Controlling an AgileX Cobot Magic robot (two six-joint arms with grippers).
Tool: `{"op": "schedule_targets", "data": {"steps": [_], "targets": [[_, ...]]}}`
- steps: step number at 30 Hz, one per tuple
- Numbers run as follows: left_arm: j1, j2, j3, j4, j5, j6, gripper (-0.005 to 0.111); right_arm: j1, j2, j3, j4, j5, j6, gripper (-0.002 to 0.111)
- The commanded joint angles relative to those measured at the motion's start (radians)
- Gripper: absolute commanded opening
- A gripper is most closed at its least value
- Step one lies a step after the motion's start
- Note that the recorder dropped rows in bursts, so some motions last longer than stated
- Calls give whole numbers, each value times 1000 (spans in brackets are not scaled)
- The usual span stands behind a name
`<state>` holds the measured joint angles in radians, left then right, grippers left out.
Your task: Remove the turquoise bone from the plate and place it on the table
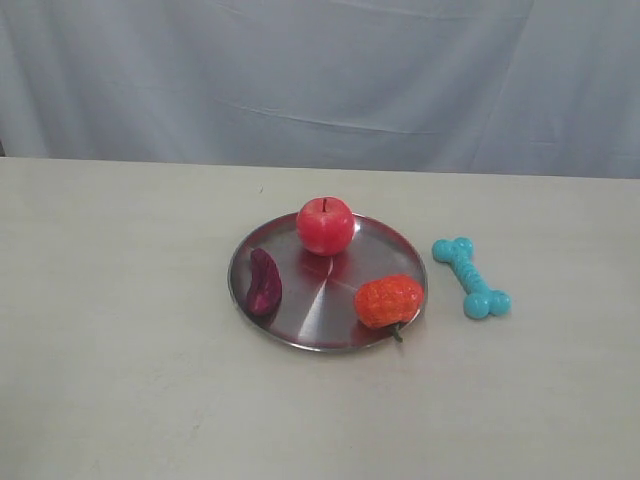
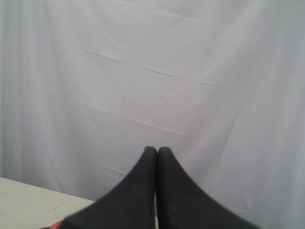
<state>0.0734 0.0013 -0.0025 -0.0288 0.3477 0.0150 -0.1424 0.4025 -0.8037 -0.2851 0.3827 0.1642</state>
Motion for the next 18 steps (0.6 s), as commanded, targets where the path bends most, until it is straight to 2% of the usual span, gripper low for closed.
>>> {"op": "schedule_targets", "data": {"steps": [1,8,18], "targets": [[4,-1,3,-4,-5,-4,0,-4,-33,3,-12,6,1,0],[4,-1,3,-4,-5,-4,0,-134,-239,3,-12,14,-2,0],[4,-1,3,-4,-5,-4,0,-146,-387,3,-4,16,-2,0]]}}
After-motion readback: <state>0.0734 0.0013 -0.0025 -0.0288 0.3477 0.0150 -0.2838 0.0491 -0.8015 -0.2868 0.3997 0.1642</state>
